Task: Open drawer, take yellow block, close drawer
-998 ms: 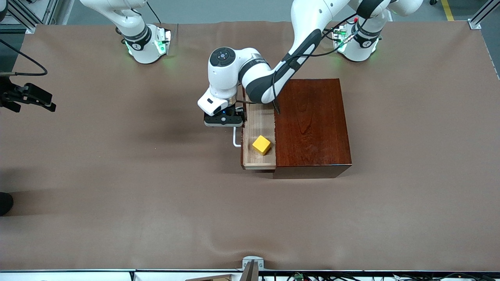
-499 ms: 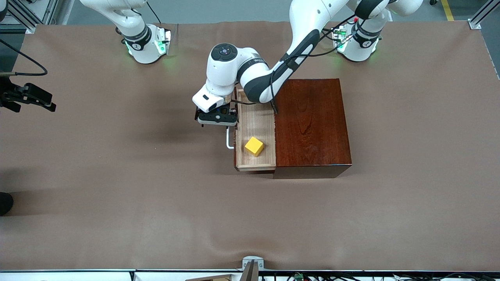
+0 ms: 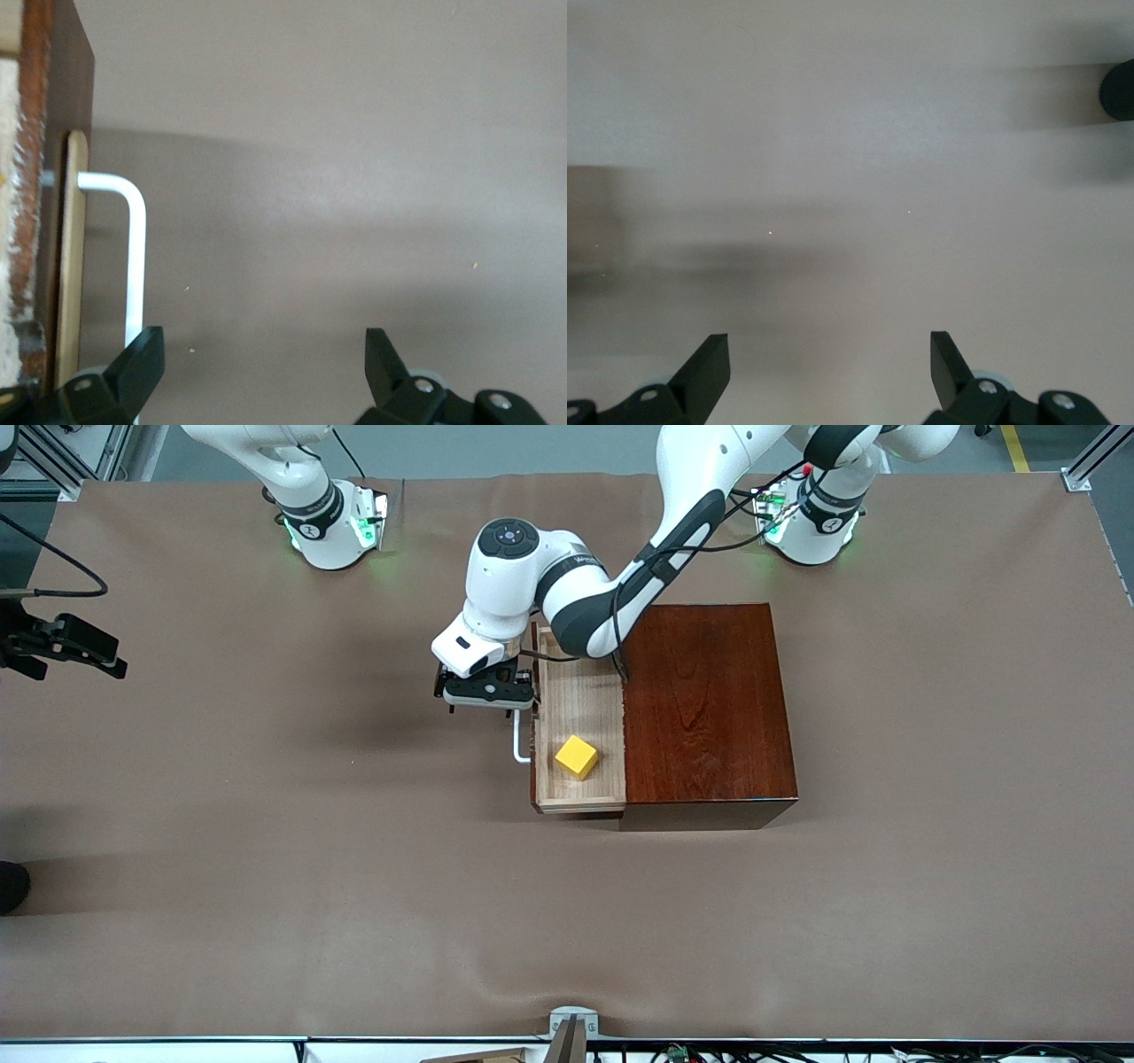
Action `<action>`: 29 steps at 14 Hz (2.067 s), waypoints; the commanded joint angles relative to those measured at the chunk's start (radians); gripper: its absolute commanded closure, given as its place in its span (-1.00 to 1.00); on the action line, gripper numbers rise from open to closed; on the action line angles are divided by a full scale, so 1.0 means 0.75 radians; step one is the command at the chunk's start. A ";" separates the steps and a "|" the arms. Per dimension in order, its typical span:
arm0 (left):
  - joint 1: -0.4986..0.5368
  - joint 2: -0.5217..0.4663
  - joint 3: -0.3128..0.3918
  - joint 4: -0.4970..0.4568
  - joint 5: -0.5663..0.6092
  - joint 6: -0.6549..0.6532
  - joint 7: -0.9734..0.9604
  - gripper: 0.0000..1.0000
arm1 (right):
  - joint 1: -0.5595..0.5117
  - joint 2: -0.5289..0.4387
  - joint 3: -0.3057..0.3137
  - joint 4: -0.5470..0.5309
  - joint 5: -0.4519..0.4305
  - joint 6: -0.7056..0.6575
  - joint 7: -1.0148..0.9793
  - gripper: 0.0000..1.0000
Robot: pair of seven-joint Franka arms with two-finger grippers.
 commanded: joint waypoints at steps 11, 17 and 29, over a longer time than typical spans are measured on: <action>0.386 -0.217 -0.010 0.002 -0.136 -0.052 -0.067 -1.00 | 0.001 -0.003 0.008 0.000 -0.004 -0.001 0.016 -1.00; 0.553 -0.170 -0.010 -0.010 -0.133 -0.058 0.168 -1.00 | 0.096 0.010 0.010 -0.012 -0.004 -0.007 0.197 -1.00; 0.932 -0.078 0.003 -0.028 -0.111 -0.058 0.849 -1.00 | 0.456 0.138 0.013 -0.008 0.063 0.037 1.027 -1.00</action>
